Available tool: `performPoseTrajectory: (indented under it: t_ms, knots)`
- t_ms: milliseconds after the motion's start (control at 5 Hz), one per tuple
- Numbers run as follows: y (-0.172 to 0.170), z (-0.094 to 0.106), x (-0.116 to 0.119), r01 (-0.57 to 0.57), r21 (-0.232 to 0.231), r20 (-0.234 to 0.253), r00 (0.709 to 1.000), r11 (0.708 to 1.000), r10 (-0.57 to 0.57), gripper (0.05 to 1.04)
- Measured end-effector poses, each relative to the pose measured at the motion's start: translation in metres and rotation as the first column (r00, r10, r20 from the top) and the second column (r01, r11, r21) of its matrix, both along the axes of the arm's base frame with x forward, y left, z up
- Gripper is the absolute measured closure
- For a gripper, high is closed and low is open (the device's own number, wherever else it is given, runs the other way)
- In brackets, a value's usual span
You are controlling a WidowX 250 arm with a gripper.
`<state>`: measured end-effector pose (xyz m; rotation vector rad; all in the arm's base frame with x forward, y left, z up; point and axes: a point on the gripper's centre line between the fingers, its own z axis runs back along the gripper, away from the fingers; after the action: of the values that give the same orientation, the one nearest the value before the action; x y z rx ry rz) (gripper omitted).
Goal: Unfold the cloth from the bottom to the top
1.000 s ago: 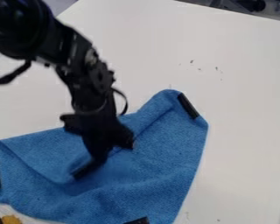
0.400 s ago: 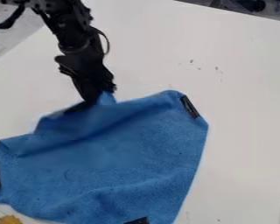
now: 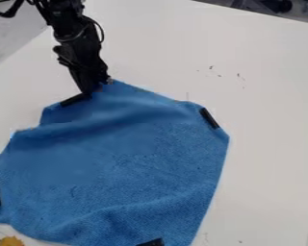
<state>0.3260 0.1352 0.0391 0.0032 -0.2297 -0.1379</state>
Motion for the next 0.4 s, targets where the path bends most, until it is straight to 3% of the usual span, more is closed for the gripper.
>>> performPoseTrajectory:
  t_ms: [400]
  knots:
    - [0.011, -0.025, 0.011, 0.054, -0.024, -0.036, 0.998, 0.998, -0.054, 1.030]
